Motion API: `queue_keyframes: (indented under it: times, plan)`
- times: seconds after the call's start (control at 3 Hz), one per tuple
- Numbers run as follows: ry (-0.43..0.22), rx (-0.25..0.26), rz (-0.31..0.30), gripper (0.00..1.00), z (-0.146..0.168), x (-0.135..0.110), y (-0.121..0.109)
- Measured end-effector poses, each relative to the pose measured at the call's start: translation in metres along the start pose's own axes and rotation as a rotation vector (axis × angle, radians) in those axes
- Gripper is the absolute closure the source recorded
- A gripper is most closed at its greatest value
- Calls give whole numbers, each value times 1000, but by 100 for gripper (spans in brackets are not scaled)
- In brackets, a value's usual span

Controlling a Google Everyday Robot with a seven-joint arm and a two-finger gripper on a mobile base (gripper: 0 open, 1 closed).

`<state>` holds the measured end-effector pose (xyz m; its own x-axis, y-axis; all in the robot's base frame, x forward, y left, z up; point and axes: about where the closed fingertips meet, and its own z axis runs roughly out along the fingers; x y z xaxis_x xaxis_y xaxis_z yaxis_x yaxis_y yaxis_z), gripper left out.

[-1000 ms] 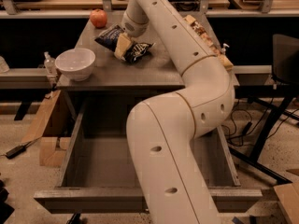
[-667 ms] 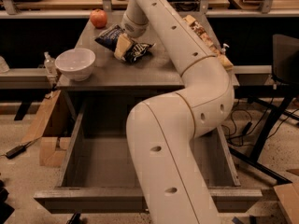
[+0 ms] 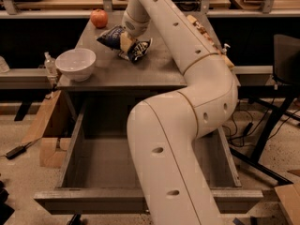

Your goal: Place blue chip bag into top drawer

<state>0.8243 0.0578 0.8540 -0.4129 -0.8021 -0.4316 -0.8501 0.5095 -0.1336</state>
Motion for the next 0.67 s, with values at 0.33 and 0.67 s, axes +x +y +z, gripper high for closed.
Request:
queue_keyframes:
  times: [0.33,0.67]
  plan:
    - [64,10,22,100,-35,-1,16]
    - [98,13,66,100,-80,0,36]
